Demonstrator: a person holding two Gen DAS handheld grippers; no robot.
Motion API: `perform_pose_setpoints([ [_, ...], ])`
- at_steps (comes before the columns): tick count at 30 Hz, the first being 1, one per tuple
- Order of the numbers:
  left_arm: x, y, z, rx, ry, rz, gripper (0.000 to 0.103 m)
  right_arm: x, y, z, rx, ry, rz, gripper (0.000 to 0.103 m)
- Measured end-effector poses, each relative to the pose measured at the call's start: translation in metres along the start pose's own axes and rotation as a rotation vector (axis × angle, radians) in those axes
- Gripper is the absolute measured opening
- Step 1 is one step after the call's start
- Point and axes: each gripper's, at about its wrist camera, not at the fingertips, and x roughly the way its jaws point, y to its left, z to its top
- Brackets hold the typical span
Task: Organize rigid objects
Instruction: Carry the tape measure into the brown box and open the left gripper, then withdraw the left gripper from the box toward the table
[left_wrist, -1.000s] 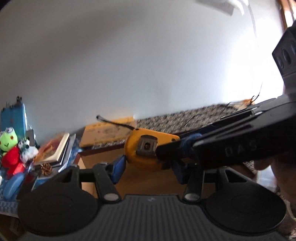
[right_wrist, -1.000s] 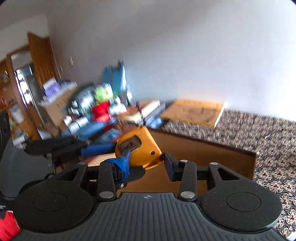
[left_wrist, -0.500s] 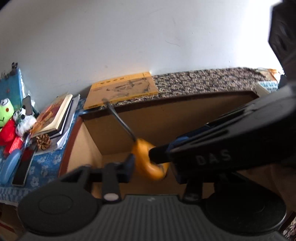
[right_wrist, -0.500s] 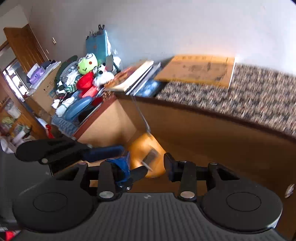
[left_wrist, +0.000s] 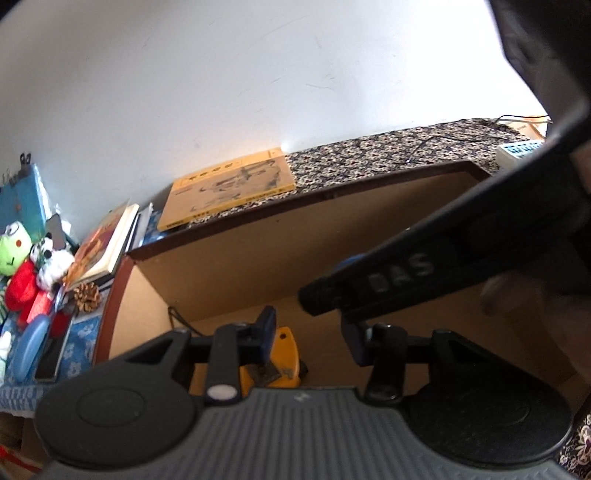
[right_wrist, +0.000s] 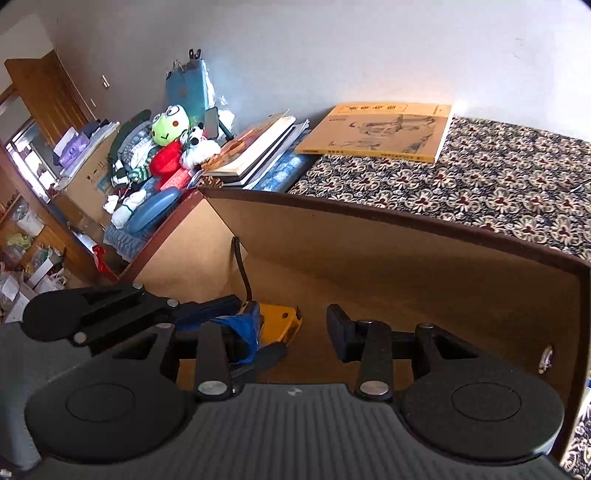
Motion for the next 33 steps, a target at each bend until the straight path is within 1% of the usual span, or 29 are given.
perform_pose_setpoints([
  [4, -0.005, 0.001, 0.000, -0.017, 0.000, 0.045, 0.058, -0.008, 0.002, -0.003, 0.024, -0.026, -0.017, 0.024],
  [6, -0.012, 0.000, 0.000, -0.016, -0.010, 0.068, 0.062, -0.013, 0.002, -0.004, 0.042, -0.042, -0.034, 0.024],
  [11, -0.028, -0.004, 0.001, -0.014, -0.034, 0.134, 0.065, -0.034, 0.009, -0.008, 0.048, -0.115, -0.070, 0.024],
  [13, -0.036, -0.005, 0.001, -0.023, -0.044, 0.154, 0.065, -0.045, 0.010, -0.011, 0.072, -0.154, -0.081, 0.024],
  [17, -0.054, -0.005, -0.002, -0.041, -0.072, 0.183, 0.066, -0.061, 0.011, -0.020, 0.128, -0.180, -0.067, 0.025],
  [20, -0.069, -0.007, -0.007, -0.051, -0.094, 0.212, 0.067, -0.072, 0.019, -0.033, 0.120, -0.202, -0.072, 0.025],
  [26, -0.098, -0.010, -0.021, -0.081, -0.127, 0.256, 0.069, -0.094, 0.038, -0.058, 0.106, -0.252, -0.055, 0.026],
  [29, -0.111, -0.012, -0.029, -0.094, -0.131, 0.279, 0.070, -0.103, 0.045, -0.069, 0.109, -0.285, -0.035, 0.026],
  [33, -0.126, -0.018, -0.042, -0.092, -0.137, 0.328, 0.071, -0.111, 0.053, -0.084, 0.112, -0.300, -0.005, 0.026],
])
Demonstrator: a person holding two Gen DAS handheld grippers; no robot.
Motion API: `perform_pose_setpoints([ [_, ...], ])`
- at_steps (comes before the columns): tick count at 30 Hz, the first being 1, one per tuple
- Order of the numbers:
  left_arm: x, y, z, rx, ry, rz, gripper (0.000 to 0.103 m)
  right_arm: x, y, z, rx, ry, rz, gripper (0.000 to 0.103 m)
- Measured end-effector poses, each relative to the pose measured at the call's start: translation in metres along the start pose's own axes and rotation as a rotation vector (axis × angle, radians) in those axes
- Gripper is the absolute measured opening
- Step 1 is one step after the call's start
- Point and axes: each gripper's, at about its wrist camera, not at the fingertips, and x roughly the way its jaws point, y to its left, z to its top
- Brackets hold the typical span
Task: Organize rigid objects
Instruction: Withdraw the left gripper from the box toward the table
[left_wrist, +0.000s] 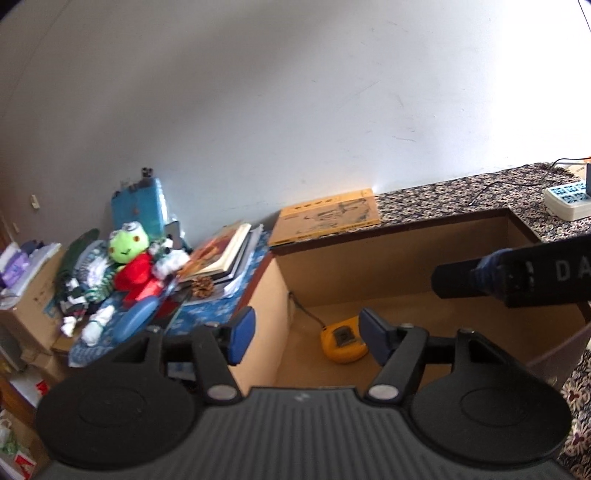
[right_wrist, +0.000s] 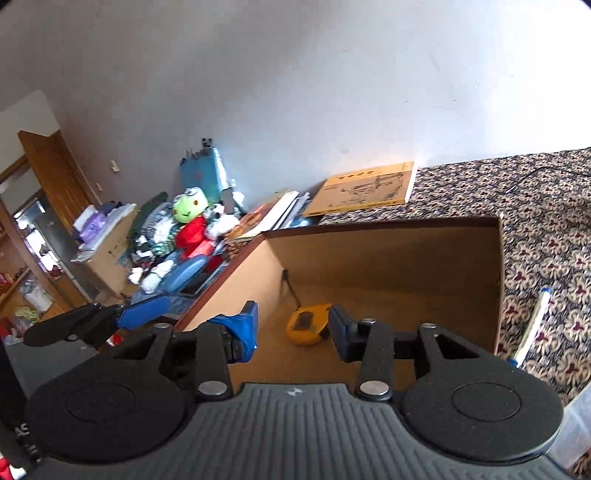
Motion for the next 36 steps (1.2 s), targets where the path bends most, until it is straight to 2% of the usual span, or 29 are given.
perform_pose_setpoints([
  [8, -0.017, 0.006, -0.024, -0.064, 0.051, 0.026, 0.072, -0.025, 0.007, -0.032, -0.002, -0.026, 0.029, 0.026],
  [14, -0.026, 0.005, -0.037, -0.076, 0.063, 0.045, 0.072, -0.036, 0.005, -0.052, -0.006, -0.013, 0.038, 0.026],
  [20, -0.033, 0.002, -0.050, -0.097, 0.083, 0.044, 0.072, -0.040, -0.002, -0.069, 0.043, 0.002, 0.063, 0.027],
  [26, -0.032, -0.005, -0.065, -0.102, 0.121, 0.023, 0.072, -0.040, -0.005, -0.088, 0.065, 0.023, 0.084, 0.027],
  [36, -0.022, -0.012, -0.082, -0.098, 0.184, -0.010, 0.072, -0.034, -0.012, -0.111, 0.034, 0.023, 0.058, 0.027],
])
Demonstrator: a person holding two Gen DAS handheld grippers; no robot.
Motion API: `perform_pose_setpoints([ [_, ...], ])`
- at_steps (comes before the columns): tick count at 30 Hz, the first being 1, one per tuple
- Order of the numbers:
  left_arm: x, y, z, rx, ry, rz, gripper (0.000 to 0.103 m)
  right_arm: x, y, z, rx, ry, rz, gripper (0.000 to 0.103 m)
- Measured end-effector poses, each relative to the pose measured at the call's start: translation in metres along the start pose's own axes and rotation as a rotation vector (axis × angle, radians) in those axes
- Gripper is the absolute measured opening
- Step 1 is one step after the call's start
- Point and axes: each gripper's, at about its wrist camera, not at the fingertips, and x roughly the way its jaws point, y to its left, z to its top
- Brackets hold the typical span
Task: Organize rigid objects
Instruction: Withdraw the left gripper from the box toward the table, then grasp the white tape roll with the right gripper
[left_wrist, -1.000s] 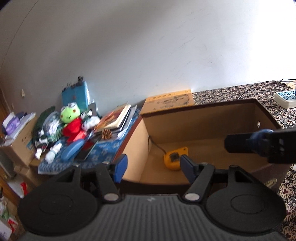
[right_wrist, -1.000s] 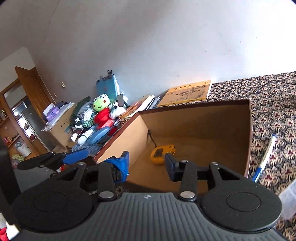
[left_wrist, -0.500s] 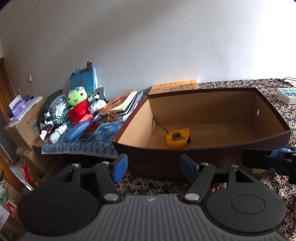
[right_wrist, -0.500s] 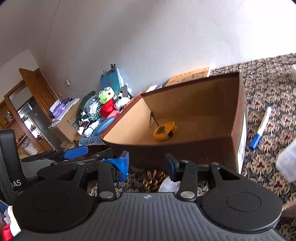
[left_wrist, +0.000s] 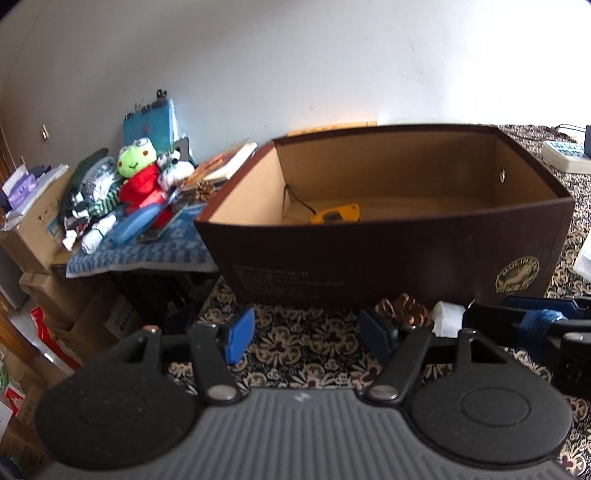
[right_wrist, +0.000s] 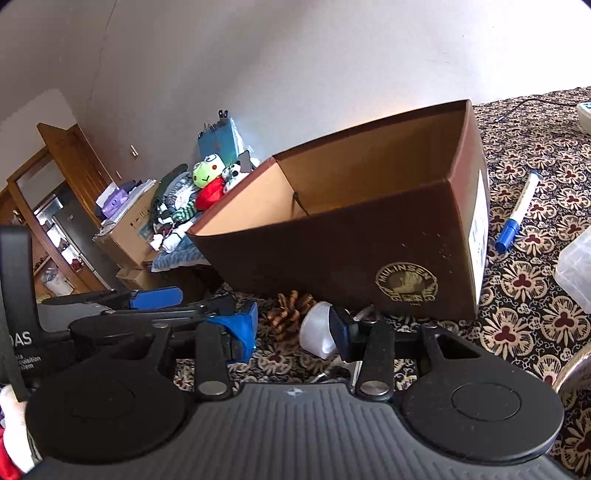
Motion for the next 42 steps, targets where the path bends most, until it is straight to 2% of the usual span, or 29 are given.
perform_pose_setpoints([
  [5, 0.007, -0.003, -0.006, 0.000, 0.031, -0.014, 0.072, 0.000, -0.008, -0.007, 0.006, -0.005, 0.010, 0.027],
  [13, 0.015, -0.009, -0.012, 0.008, 0.061, -0.037, 0.072, -0.004, -0.014, -0.012, -0.043, -0.036, -0.023, 0.027],
  [17, 0.016, -0.012, -0.017, 0.013, 0.054, -0.065, 0.072, -0.004, -0.016, -0.013, -0.083, -0.049, -0.053, 0.027],
  [23, 0.019, -0.008, -0.025, -0.006, 0.061, -0.147, 0.072, -0.007, -0.029, -0.014, -0.110, -0.070, -0.072, 0.027],
  [24, 0.018, -0.007, -0.027, -0.006, 0.056, -0.167, 0.072, -0.006, -0.031, -0.015, -0.107, -0.071, -0.070, 0.023],
  [28, 0.014, -0.008, -0.036, 0.007, 0.029, -0.234, 0.072, -0.009, -0.030, -0.022, -0.152, -0.115, -0.049, 0.024],
  [31, 0.012, -0.011, -0.042, 0.028, 0.004, -0.261, 0.072, -0.009, -0.027, -0.028, -0.202, -0.155, -0.067, 0.024],
  [36, 0.010, -0.017, -0.044, 0.042, -0.036, -0.345, 0.072, -0.011, -0.030, -0.027, -0.186, -0.174, -0.037, 0.022],
  [42, -0.001, -0.019, -0.042, 0.067, -0.122, -0.411, 0.072, -0.012, -0.033, -0.025, -0.183, -0.189, -0.056, 0.021],
])
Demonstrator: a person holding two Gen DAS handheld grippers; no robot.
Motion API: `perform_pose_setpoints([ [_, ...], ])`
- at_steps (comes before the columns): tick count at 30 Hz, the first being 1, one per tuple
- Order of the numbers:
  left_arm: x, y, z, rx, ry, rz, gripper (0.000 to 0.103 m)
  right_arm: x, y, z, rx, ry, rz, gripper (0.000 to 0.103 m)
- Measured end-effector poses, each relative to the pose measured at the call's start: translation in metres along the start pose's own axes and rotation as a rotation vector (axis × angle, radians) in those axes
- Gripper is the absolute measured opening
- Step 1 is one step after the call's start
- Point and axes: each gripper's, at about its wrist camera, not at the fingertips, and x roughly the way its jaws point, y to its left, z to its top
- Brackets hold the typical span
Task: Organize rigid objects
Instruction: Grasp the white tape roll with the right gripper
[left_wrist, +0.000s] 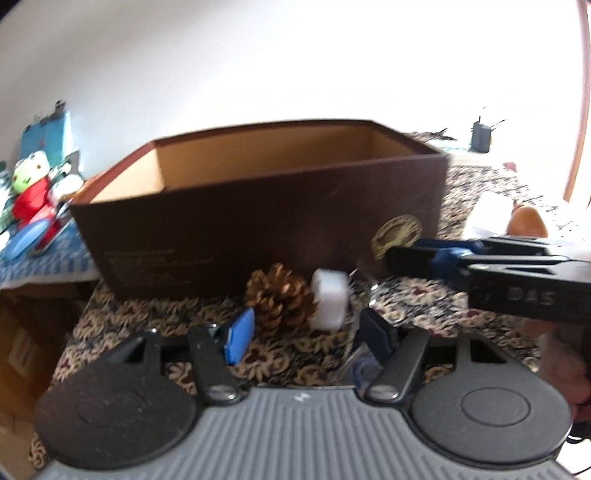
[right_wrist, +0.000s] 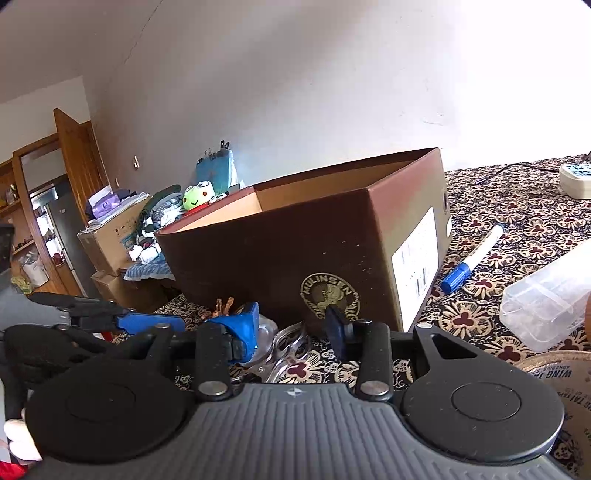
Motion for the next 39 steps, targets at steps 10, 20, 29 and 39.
perform_pose_setpoints([
  [10, -0.001, 0.002, -0.001, 0.006, -0.057, -0.065, 0.072, -0.005, -0.003, 0.003, 0.070, 0.002, 0.064, 0.021],
  [20, 0.012, -0.013, 0.002, 0.064, -0.051, -0.120, 0.051, 0.015, 0.006, 0.014, 0.210, 0.092, 0.109, 0.015],
  [29, 0.026, -0.004, 0.000, 0.055, -0.042, -0.128, 0.054, 0.035, 0.003, 0.007, 0.323, 0.202, 0.121, 0.006],
  [39, 0.036, 0.012, -0.003, -0.033, 0.004, -0.188, 0.021, 0.050, 0.000, 0.009, 0.377, 0.242, 0.145, 0.001],
])
